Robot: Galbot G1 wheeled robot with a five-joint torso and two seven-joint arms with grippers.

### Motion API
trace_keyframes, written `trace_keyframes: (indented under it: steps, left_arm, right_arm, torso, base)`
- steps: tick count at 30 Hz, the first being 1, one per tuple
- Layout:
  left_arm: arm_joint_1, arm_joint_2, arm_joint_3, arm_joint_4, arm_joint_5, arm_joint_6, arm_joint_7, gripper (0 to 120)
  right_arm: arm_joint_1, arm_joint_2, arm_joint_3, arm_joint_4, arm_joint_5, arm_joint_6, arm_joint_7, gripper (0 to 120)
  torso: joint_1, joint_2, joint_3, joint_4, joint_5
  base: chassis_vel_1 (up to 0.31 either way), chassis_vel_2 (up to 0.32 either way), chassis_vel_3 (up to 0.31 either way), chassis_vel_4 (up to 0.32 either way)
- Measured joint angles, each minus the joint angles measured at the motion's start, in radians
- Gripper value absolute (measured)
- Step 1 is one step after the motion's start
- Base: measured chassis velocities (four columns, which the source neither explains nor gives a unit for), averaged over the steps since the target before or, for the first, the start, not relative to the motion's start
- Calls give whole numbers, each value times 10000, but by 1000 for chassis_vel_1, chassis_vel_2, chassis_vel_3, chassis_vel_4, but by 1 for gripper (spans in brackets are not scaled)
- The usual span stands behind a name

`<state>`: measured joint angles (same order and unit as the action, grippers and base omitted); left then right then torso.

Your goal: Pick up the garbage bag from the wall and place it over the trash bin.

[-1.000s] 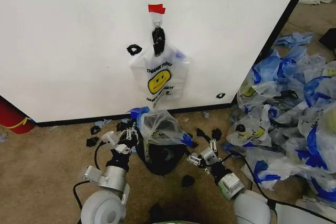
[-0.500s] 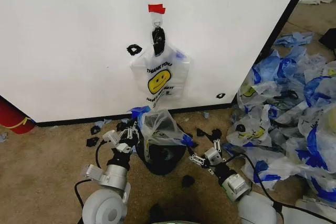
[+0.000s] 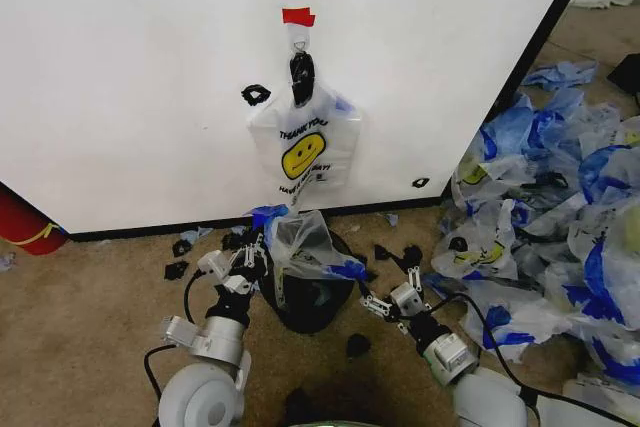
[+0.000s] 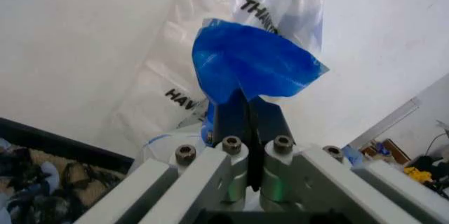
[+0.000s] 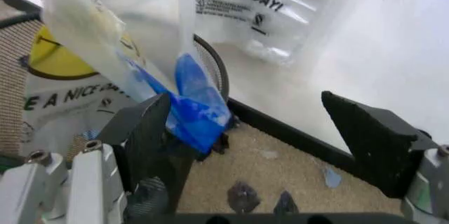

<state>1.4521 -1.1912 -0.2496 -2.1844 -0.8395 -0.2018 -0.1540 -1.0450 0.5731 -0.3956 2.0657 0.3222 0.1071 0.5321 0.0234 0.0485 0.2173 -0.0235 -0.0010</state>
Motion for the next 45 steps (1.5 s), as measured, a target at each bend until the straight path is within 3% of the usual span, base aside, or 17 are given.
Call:
trace_keyframes:
  steps: [45]
  left_arm:
    - [1,-114,41,129,35,-64,39,0]
  right_arm:
    - [765,446,-736,-739,-11,30,16,81]
  torso:
    - [0,0,0,0,0]
  base:
    - [0,0,0,0]
